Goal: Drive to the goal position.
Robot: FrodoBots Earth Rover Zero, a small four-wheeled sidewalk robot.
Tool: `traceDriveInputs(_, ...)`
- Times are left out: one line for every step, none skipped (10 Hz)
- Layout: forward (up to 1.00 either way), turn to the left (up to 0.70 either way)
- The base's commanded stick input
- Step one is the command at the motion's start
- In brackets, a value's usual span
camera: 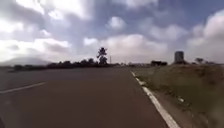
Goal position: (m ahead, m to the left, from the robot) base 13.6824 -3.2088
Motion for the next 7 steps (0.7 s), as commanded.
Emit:
traceDriveInputs(1.00,0.00)
traceDriveInputs(1.00,0.00)
traceDriveInputs(1.00,0.00)
traceDriveInputs(1.00,0.00)
traceDriveInputs(1.00,0.00)
traceDriveInputs(1.00,0.00)
traceDriveInputs(1.00,0.00)
